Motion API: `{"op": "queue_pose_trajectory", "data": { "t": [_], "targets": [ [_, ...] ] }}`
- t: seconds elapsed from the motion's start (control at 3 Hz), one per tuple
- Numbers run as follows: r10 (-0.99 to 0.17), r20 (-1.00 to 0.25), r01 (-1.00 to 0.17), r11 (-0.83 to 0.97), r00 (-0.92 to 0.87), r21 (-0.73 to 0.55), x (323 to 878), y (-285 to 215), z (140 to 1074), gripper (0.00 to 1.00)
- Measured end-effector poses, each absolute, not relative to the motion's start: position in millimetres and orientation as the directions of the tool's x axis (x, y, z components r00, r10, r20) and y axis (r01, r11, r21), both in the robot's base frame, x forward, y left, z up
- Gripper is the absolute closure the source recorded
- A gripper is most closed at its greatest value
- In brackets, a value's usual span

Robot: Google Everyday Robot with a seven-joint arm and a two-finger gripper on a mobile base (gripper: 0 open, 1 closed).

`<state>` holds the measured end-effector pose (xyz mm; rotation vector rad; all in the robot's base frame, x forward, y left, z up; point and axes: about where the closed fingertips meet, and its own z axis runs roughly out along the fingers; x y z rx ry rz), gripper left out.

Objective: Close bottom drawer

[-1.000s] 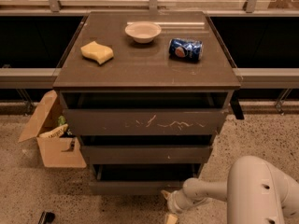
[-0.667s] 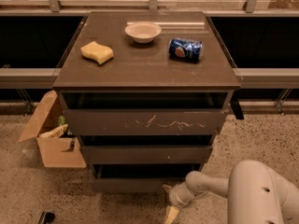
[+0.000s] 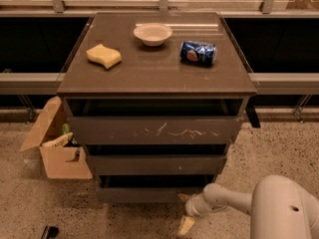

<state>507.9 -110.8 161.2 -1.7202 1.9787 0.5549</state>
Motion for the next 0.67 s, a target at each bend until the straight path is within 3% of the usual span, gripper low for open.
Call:
{"op": "queue_pose_trajectory", "data": {
  "t": [0.67],
  "targets": [
    [-0.798,-0.596,-0.972,0.205,-0.096,-0.117,536.9,-148.6,178.4,0.0]
  ]
}}
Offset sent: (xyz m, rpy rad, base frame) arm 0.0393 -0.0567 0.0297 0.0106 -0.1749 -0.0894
